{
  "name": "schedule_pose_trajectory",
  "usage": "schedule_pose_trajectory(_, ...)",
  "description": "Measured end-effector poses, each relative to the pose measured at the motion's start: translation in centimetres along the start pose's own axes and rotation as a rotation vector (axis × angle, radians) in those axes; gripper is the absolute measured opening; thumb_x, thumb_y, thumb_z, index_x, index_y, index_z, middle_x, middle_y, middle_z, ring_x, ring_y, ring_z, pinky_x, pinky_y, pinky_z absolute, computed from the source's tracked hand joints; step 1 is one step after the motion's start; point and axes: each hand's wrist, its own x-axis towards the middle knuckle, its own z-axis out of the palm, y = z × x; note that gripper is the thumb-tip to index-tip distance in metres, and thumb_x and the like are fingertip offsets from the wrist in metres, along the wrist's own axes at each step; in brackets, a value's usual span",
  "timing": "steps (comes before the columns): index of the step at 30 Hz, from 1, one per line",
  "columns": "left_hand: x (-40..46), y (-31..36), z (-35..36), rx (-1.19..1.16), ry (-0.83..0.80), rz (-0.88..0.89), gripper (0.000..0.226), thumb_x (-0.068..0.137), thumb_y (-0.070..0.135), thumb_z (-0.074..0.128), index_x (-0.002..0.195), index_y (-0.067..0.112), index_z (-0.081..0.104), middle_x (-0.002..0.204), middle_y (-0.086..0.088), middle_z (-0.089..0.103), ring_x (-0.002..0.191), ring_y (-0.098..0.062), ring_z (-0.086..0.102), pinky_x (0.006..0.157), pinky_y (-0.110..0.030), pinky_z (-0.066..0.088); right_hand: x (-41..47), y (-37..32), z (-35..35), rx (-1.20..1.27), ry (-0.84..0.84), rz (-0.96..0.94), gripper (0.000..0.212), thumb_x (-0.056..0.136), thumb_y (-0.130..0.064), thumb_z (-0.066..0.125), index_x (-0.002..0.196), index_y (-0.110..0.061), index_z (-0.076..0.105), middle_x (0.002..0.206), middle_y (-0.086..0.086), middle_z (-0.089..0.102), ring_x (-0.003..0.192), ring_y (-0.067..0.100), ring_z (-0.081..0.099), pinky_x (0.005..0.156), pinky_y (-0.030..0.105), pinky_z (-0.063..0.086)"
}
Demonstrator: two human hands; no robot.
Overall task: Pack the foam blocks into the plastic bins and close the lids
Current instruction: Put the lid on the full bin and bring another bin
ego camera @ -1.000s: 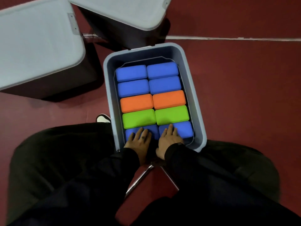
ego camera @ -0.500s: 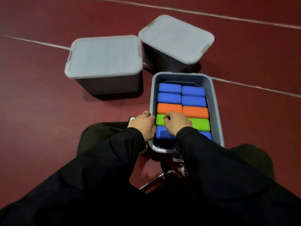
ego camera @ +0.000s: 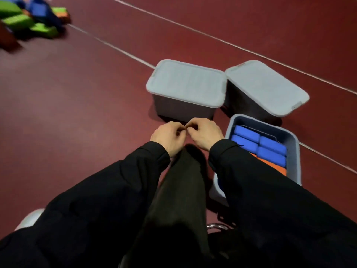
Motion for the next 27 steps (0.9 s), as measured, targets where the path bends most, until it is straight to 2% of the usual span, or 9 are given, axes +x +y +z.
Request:
schedule_pose_trajectory(6,-7.5,-13.1,-5.1,-0.150,0.246,-0.351,0.029,0.098,0.034,0.053,0.117,0.022,0.071,0.115,0.002,0.072,0.105,-0.019,0.067,0.094,-0.035,0.052,0.9,-10.3,8.4,-0.001,-0.223,-0.277,0.022,0.095,-0.035,0.059,0.111,-0.030,0.073,0.113,-0.008,0.075,0.108,0.019,0.067,0.097,0.038,0.052)
schedule_pose_trajectory(9,-13.9,-19.6,-4.6,-0.213,0.303,-0.582,0.027,0.096,0.032,0.055,0.114,0.022,0.072,0.113,0.003,0.073,0.105,-0.018,0.067,0.093,-0.032,0.051,-1.1,-14.6,15.2,-0.082,-0.412,-0.395,0.022,0.096,-0.033,0.058,0.112,-0.029,0.072,0.113,-0.006,0.074,0.109,0.020,0.066,0.094,0.034,0.051)
schedule_pose_trajectory(12,-20.5,-24.7,-1.8,-0.290,0.334,-0.813,0.026,0.094,0.030,0.057,0.114,0.022,0.072,0.113,0.003,0.074,0.106,-0.020,0.067,0.091,-0.030,0.050,-4.3,-17.4,21.8,-0.197,-0.641,-0.496,0.028,0.097,-0.032,0.056,0.123,-0.028,0.068,0.121,-0.004,0.072,0.112,0.022,0.065,0.093,0.034,0.050)
schedule_pose_trajectory(15,-25.4,-29.1,2.4,-0.384,0.249,-1.045,0.027,0.093,0.030,0.058,0.116,0.022,0.070,0.115,-0.001,0.073,0.111,-0.025,0.065,0.096,-0.032,0.049,-7.6,-18.9,27.2,-0.294,-0.820,-0.578,0.038,0.097,-0.034,0.053,0.134,-0.029,0.061,0.127,-0.003,0.069,0.113,0.022,0.064,0.094,0.038,0.051)
schedule_pose_trajectory(17,-27.3,-31.2,4.9,-0.413,0.161,-1.131,0.028,0.093,0.031,0.058,0.117,0.019,0.068,0.116,-0.004,0.071,0.110,-0.028,0.064,0.093,-0.033,0.049,-9.4,-19.4,30.1,-0.315,-0.882,-0.585,0.040,0.097,-0.036,0.051,0.136,-0.031,0.059,0.126,-0.002,0.069,0.112,0.023,0.065,0.094,0.040,0.053)
schedule_pose_trajectory(20,-28.4,-33.2,8.2,-0.379,-0.049,-1.134,0.028,0.094,0.025,0.057,0.118,0.012,0.064,0.118,-0.010,0.068,0.106,-0.033,0.064,0.089,-0.038,0.052,-11.3,-18.8,33.3,-0.352,-0.975,-0.603,0.041,0.099,-0.037,0.047,0.138,-0.034,0.057,0.126,-0.004,0.070,0.111,0.023,0.066,0.092,0.038,0.052)
schedule_pose_trajectory(24,-27.6,-35.0,11.8,-0.363,-0.293,-1.147,0.033,0.092,0.018,0.059,0.123,0.009,0.062,0.126,-0.013,0.062,0.113,-0.037,0.063,0.096,-0.043,0.052,-11.6,-16.5,34.6,-0.323,-1.021,-0.545,0.043,0.098,-0.037,0.049,0.141,-0.038,0.053,0.125,-0.007,0.071,0.114,0.021,0.065,0.096,0.039,0.051)
schedule_pose_trajectory(27,-26.5,-36.3,15.4,-0.399,-0.402,-1.209,0.056,0.094,0.022,0.060,0.147,0.013,0.044,0.144,-0.013,0.049,0.127,-0.039,0.055,0.106,-0.045,0.046,-10.8,-14.7,34.7,-0.236,-1.032,-0.446,0.050,0.094,-0.037,0.052,0.144,-0.040,0.049,0.123,-0.009,0.071,0.112,0.019,0.066,0.093,0.036,0.052)
